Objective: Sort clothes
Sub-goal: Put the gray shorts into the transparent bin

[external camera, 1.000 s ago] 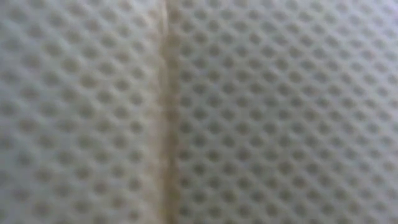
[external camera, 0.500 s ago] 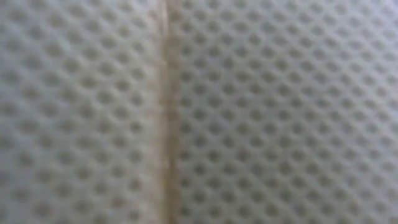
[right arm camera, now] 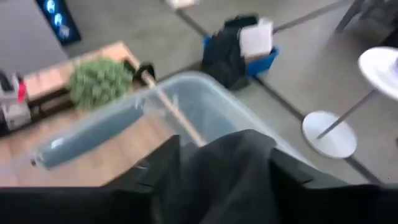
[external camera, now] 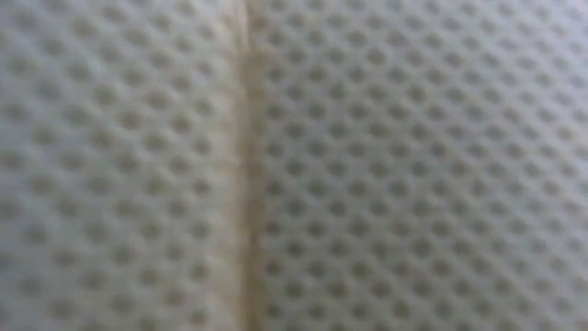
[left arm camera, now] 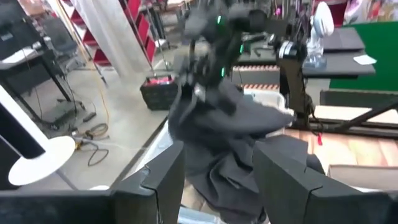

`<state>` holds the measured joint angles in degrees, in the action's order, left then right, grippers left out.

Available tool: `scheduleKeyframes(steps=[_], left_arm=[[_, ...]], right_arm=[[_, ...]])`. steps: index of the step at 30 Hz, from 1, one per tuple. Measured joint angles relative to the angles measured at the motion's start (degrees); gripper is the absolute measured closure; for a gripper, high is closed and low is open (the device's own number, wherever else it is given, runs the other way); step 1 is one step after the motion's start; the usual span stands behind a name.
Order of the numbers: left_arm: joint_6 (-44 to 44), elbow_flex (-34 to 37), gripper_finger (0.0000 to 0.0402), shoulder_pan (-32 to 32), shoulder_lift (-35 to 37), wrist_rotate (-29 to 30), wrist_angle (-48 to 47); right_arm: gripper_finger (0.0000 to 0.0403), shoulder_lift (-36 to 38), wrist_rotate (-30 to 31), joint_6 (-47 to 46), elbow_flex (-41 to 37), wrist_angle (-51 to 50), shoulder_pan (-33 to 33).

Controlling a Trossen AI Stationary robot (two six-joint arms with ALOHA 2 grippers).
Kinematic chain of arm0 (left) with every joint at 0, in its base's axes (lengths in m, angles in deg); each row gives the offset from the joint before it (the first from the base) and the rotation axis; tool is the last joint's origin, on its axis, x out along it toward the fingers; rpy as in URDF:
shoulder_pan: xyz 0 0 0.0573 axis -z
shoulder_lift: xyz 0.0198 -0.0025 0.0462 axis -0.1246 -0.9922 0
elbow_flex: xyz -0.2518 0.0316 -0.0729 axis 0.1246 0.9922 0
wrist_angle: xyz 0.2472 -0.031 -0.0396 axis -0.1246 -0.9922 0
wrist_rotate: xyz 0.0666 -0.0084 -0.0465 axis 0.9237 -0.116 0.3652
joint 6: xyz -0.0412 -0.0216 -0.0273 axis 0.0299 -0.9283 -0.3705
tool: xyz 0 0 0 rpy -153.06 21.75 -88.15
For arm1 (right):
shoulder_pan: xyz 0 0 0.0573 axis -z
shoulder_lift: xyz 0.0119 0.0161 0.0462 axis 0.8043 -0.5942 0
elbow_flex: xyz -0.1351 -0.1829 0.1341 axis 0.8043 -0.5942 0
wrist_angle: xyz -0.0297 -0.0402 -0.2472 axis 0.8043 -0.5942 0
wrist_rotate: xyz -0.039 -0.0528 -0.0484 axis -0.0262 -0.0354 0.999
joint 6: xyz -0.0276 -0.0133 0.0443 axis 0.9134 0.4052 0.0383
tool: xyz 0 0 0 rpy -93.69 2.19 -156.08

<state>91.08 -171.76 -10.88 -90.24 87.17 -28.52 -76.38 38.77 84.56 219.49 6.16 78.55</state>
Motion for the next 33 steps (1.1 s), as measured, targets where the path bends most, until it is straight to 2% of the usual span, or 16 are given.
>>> scheduleKeyframes(steps=[4,7,9,12,16,21,26,30,33], left_arm=[[-0.88,0.00,0.0235,0.00,-0.82,0.00,-0.82],[-0.90,0.00,0.0235,0.00,-0.90,-0.03,-0.82],[-0.85,-0.02,0.0235,-0.02,-0.81,0.00,-0.82],[0.27,-0.02,0.0235,-0.02,-0.88,0.02,-0.80],[0.59,-0.02,0.0235,-0.08,-1.23,0.02,-0.80],[1.37,-0.02,0.0235,-0.13,-1.84,0.04,-0.78],[1.48,-0.02,0.0235,-0.13,-2.26,-0.01,-0.87],[1.48,-0.02,0.0235,-0.13,-2.36,-0.03,-2.17],[1.48,-0.02,0.0235,-0.13,-2.36,-0.04,-2.90]], right_arm=[[0.0159,3.73,1.33,-0.10,0.11,0.86,0.28],[0.0112,6.03,0.95,0.82,0.14,-0.62,0.28],[0.0091,7.20,0.90,1.25,0.13,-1.00,0.17],[0.0080,9.25,0.91,0.72,0.13,-0.44,0.39],[0.0095,11.66,-0.49,0.14,0.29,0.05,0.60],[0.0124,12.25,-10.04,-3.35,0.24,-1.17,1.19],[0.0166,12.53,-27.52,3.08,0.22,-9.19,-0.65],[0.0217,10.26,-27.62,5.74,-0.19,-18.24,-4.07],[0.0270,7.55,-26.70,5.90,-0.71,-21.24,-5.87]])
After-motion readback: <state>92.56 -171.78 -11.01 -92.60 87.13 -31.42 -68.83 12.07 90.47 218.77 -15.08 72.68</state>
